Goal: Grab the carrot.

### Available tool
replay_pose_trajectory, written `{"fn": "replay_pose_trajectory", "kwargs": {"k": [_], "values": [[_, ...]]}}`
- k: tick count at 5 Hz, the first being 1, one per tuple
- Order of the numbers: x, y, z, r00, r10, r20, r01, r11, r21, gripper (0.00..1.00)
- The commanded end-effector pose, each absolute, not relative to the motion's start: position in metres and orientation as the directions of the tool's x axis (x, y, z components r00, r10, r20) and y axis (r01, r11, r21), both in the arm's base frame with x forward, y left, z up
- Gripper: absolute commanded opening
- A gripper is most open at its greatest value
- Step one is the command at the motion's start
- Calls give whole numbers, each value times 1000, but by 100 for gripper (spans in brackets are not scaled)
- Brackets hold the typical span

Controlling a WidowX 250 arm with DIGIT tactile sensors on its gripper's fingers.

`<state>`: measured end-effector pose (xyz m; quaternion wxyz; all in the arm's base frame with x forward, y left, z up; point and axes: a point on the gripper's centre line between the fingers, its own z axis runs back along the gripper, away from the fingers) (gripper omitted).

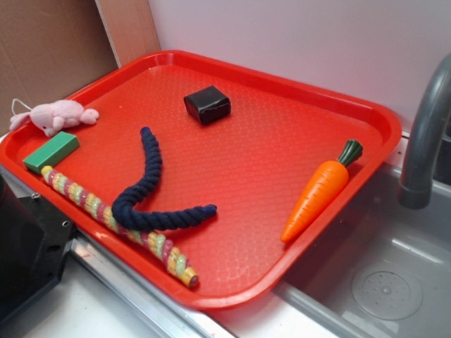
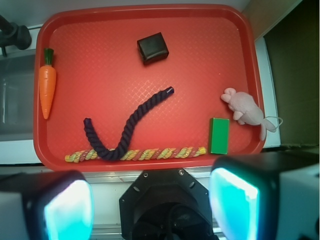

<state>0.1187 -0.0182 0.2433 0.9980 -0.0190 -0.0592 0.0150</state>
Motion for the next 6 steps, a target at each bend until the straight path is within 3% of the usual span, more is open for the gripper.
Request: {"fn": "replay_pose_trajectory", "kwargs": {"k": [1,2,3,4,6], "values": [[119,-18,243,993,32,118,-28,999,-40,100],[166,-46,219,982,23,190,-4,995,-100,100],[214,-88,195,977,-8,213,32,994,-105,100],[230,-104,167,981,72,179,-44,987,-155,100],[230,-104,167,981,72,179,-44,987,-155,100]]}}
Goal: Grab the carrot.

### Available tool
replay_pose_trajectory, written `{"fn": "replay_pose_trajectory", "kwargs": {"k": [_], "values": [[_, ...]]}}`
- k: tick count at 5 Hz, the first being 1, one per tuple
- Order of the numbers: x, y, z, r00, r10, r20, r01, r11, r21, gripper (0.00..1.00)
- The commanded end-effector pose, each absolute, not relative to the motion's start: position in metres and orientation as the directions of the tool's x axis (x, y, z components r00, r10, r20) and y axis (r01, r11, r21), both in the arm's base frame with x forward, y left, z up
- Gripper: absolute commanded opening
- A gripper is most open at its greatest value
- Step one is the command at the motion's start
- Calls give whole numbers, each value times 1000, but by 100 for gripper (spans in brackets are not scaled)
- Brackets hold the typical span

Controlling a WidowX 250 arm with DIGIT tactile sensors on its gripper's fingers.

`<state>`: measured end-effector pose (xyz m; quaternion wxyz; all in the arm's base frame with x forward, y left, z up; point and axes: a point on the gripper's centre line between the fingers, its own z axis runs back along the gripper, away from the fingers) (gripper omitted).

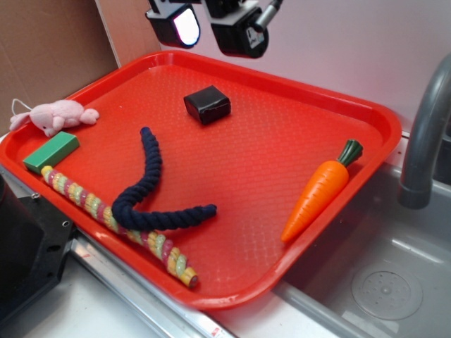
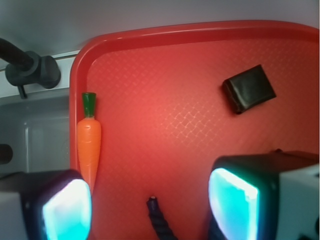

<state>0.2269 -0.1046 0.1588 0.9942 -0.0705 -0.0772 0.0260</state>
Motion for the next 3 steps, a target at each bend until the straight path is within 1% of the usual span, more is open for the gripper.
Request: {"fn": "replay_pose_trajectory", "kwargs": {"k": [1,2,3], "values": [[230,-104,167,981,72,179,-44,987,-155,100],[242,-145,119,972,-102,209,116,992,-54,100],[245,-162,97,977,-111,183,125,990,-68,100]]}}
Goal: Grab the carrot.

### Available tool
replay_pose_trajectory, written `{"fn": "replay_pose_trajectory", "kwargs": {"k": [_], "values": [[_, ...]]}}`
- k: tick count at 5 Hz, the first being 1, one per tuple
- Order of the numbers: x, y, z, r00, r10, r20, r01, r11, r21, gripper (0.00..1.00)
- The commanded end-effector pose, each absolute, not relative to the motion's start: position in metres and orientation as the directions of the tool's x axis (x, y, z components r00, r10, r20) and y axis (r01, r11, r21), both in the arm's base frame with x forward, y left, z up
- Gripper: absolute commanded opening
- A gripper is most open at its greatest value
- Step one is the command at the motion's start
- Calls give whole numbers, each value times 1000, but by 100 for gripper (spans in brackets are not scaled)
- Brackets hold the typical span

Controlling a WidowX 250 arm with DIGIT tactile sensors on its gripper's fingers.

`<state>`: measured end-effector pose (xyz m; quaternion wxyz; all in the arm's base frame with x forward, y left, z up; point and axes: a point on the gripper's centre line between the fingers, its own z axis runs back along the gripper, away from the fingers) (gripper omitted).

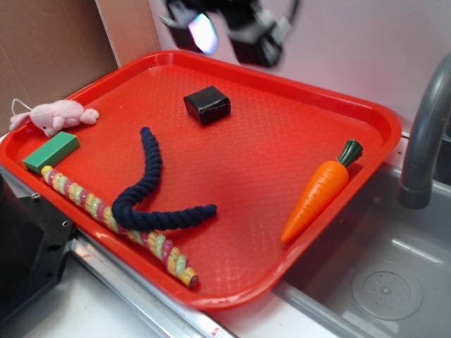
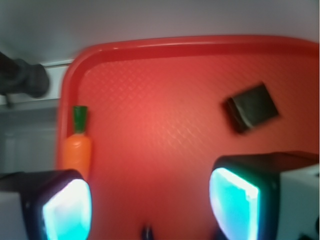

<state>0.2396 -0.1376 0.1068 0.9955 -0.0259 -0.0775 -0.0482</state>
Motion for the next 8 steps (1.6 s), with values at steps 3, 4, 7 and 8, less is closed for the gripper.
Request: {"fn": "replay_pose_trajectory", "kwargs": {"k": [3,4,7,8], "values": [[260,-183,55,991,-117,62,126,976,-176,100],[264,-181,47,994,-110,15,111,985,-134,100],[250,-144,35,989,-133,-60,128,989,-69,100],[254,-143,34,976,-204,-76,203,979,-30,5]]}}
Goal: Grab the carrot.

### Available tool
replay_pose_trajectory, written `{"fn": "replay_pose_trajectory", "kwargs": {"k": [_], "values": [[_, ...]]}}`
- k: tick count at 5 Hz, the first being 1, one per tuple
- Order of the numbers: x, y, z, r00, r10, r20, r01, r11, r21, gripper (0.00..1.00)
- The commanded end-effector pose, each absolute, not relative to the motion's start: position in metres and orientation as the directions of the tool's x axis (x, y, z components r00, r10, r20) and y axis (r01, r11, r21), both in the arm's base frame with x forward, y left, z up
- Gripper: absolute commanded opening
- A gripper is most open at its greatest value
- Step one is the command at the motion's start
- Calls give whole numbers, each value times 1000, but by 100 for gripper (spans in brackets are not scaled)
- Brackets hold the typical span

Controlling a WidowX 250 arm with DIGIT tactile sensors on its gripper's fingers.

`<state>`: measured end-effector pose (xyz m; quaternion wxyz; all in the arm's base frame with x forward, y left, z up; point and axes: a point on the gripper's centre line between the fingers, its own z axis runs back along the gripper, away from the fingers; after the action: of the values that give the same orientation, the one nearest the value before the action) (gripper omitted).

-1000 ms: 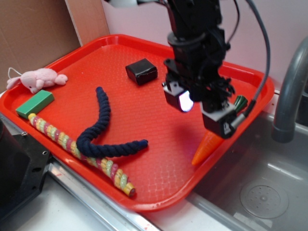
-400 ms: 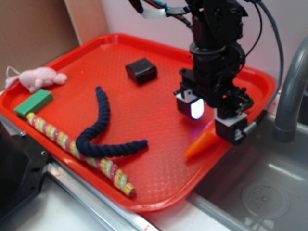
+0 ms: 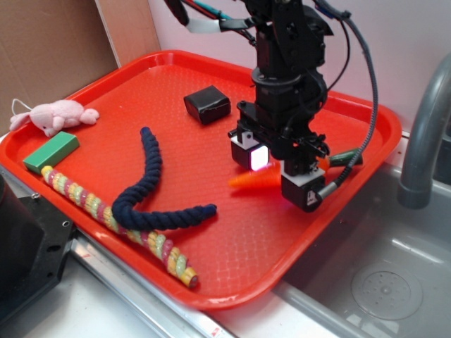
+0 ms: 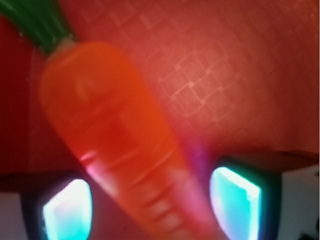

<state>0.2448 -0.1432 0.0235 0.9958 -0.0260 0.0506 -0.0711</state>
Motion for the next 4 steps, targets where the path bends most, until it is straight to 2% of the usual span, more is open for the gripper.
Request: {"fn": "replay_pose_trajectory", "kwargs": {"k": [1,2,3,4], "values": [[264,-145,30,952,-282,-115,283,959,-7,0],[266,-149,27,943,-303,-138,308,951,12,0],[261,-149,51,946,-308,-96,311,950,14,0],[244,-121,101,977,-184,103,183,983,18,0]]}}
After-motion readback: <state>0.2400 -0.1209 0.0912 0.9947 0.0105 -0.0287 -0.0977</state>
